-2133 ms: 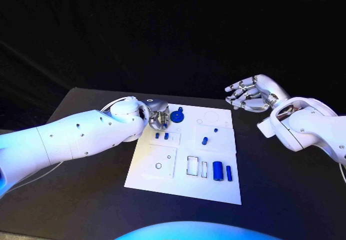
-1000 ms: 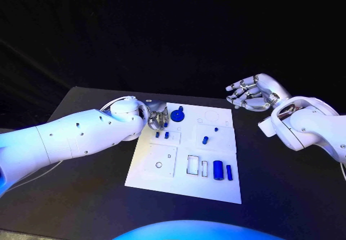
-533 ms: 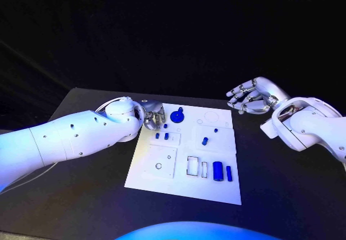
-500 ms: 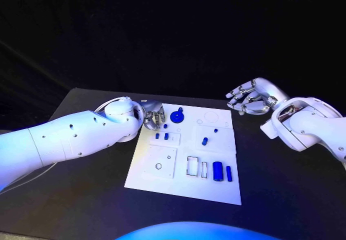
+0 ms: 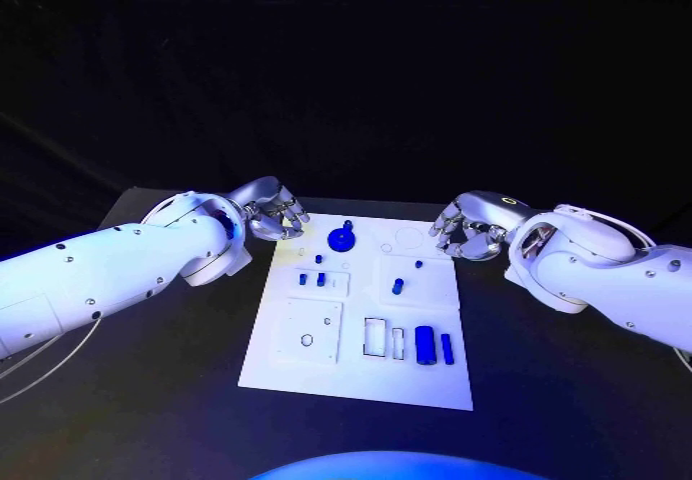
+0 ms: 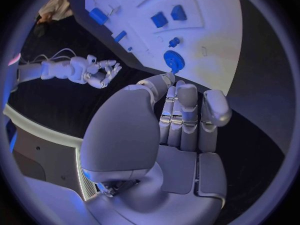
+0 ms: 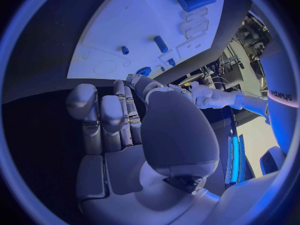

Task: Assemble the parts on the task board

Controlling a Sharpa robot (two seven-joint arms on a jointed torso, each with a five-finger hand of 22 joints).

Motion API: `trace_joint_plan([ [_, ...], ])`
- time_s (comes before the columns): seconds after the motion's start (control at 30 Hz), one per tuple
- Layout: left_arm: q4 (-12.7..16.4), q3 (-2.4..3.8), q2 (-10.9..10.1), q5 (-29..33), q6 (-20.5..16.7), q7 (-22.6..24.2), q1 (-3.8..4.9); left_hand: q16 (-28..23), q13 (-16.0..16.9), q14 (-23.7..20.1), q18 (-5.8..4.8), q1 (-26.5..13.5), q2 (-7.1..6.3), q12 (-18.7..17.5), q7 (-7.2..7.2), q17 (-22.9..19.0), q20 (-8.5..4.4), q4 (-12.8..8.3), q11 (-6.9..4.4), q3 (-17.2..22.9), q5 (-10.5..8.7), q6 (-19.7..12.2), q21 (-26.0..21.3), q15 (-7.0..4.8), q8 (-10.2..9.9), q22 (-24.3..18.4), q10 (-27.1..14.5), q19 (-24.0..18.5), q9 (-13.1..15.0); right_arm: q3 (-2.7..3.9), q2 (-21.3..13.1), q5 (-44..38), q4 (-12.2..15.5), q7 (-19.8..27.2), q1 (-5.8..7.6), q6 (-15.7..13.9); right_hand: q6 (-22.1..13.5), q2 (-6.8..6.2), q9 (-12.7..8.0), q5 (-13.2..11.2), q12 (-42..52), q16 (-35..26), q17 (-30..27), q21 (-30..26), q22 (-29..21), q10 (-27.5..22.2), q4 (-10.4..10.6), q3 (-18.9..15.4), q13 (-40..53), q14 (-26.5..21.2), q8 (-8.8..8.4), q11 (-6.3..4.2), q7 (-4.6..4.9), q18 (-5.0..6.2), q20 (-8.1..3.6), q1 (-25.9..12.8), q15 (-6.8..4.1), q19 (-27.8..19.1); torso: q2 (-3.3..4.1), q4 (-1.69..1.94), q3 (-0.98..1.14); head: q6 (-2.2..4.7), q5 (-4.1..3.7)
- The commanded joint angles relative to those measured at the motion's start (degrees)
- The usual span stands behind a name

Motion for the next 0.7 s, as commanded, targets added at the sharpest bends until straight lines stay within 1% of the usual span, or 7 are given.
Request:
trace_joint_plan([
  [0.03, 1.31, 0.03, -1.06, 23.63, -5.45, 8.63, 0.17, -3.65, 0.01, -1.61, 1.57, 0.48, 0.02, 0.49, 0.56, -4.24, 0.11, -0.27, 0.11, 0.28, 0.14, 0.14, -3.62, 0.09, -0.11, -2.38, -0.13, -2.07, -0.19, -0.06, 0.85, -10.89, -0.08, -4.67, -0.68, 2.82, -0.02, -0.31, -0.05, -0.24, -0.76, 3.09, 2.07, 3.58, 2.64, -0.23, 0.18, 0.45, -0.34, 3.92, -0.69, 0.53, 0.34, -0.94, 0.04, -0.69, 0.10, 0.97, 0.12, 0.00, -0.09, 0.37, -0.65],
  [0.13, 2.33, -0.17, -2.10, 41.22, -5.35, 13.90, 0.22, -5.61, 0.20, -2.47, 2.05, 0.73, 0.55, 1.18, 0.70, -6.19, 0.11, -0.64, 0.06, 0.28, 0.16, 0.66, -6.14, 0.07, 0.00, -4.10, 0.20, -3.42, -0.30, -0.12, 1.98, -12.72, -0.49, -5.55, -1.35, 2.78, -0.22, -0.63, -0.07, -0.34, -1.61, 6.63, 4.28, 7.89, 4.77, -0.24, 0.28, 0.84, -0.77, 3.93, -1.30, 0.83, 0.58, -1.52, 0.27, -0.89, 0.36, 1.96, 0.08, 0.18, -0.02, 0.58, -1.08],
  [0.23, 3.56, -0.32, -2.83, 50.38, -4.37, 17.41, 0.23, -6.01, 0.26, -2.51, 2.10, -0.06, 0.71, 1.50, 0.73, -6.52, 0.23, -0.37, 0.08, -0.53, 0.06, 1.09, -6.88, 0.18, 0.17, -4.63, 0.04, -3.69, -0.33, -0.16, 3.04, -13.57, -1.01, -5.90, -1.85, 2.75, -0.17, -0.66, -0.05, -0.44, -1.98, 7.70, 4.86, 8.93, 5.42, -0.21, 0.27, 1.08, -0.96, 3.85, -1.51, 0.91, 0.57, -1.64, 0.37, -0.86, 0.40, 2.10, 0.13, 0.21, -0.05, 0.64, -1.13],
  [0.3, 4.35, -0.37, -3.18, 54.01, -3.72, 18.87, 0.24, -6.18, 0.31, -2.53, 2.16, -0.44, 0.83, 1.71, 0.67, -6.67, 0.27, -0.23, 0.03, -1.04, 0.07, 1.16, -7.30, 0.19, 0.19, -4.92, 0.02, -3.83, -0.38, -0.17, 3.67, -13.93, -1.42, -5.99, -2.20, 2.75, -0.16, -0.73, -0.04, -0.58, -2.17, 8.30, 5.21, 9.57, 5.78, -0.21, 0.20, 1.21, -1.07, 3.82, -1.63, 0.93, 0.59, -1.72, 0.42, -0.80, 0.44, 2.19, 0.13, 0.21, -0.16, 0.46, -1.20],
  [0.4, 5.49, -0.41, -3.58, 57.49, -2.67, 20.40, 0.24, -6.37, 0.37, -2.59, 2.25, -0.84, 1.00, 1.97, 0.62, -6.84, 0.31, -0.11, 0.00, -1.74, 0.03, 1.13, -7.99, 0.19, 0.15, -5.41, -0.07, -4.10, -0.47, -0.18, 4.67, -14.42, -2.23, -6.13, -2.62, 2.96, -0.14, -0.79, -0.03, -0.81, -2.49, 9.28, 5.79, 10.44, 6.30, -0.24, 0.16, 1.41, -1.26, 3.79, -1.82, 1.01, 0.63, -1.82, 0.50, -0.78, 0.49, 2.29, 0.14, 0.17, -0.11, 0.46, -1.27],
  [0.5, 6.41, -0.43, -3.86, 59.10, -1.97, 21.22, 0.24, -6.46, 0.40, -2.64, 2.32, -0.88, 1.14, 2.08, 0.61, -6.92, 0.32, -0.12, -0.01, -1.98, 0.05, 1.12, -8.38, 0.19, 0.13, -5.68, -0.11, -4.26, -0.51, -0.19, 5.49, -14.66, -2.96, -6.14, -2.99, 3.12, -0.15, -0.86, -0.03, -1.01, -2.74, 9.98, 6.20, 11.03, 6.66, -0.31, 0.17, 1.51, -1.41, 3.78, -1.97, 1.06, 0.67, -1.89, 0.56, -0.85, 0.56, 2.36, 0.14, 0.26, -0.08, 0.32, -1.29],
  [0.7, 7.40, -0.45, -4.18, 60.32, -1.42, 22.02, 0.24, -6.55, 0.43, -2.70, 2.40, -0.75, 1.31, 2.20, 0.60, -6.99, 0.32, -0.24, -0.04, -2.13, 0.07, 1.13, -8.81, 0.18, 0.13, -5.99, -0.12, -4.45, -0.55, -0.19, 6.67, -14.62, -4.12, -5.73, -3.63, 4.03, -0.07, -0.91, 0.01, -1.78, -3.17, 10.72, 6.49, 11.65, 7.15, -0.45, 0.14, 1.68, -1.67, 3.68, -2.16, 1.17, 0.73, -1.95, 0.68, -0.90, 0.67, 2.38, 0.16, 0.17, -0.07, 0.02, -1.20],
])
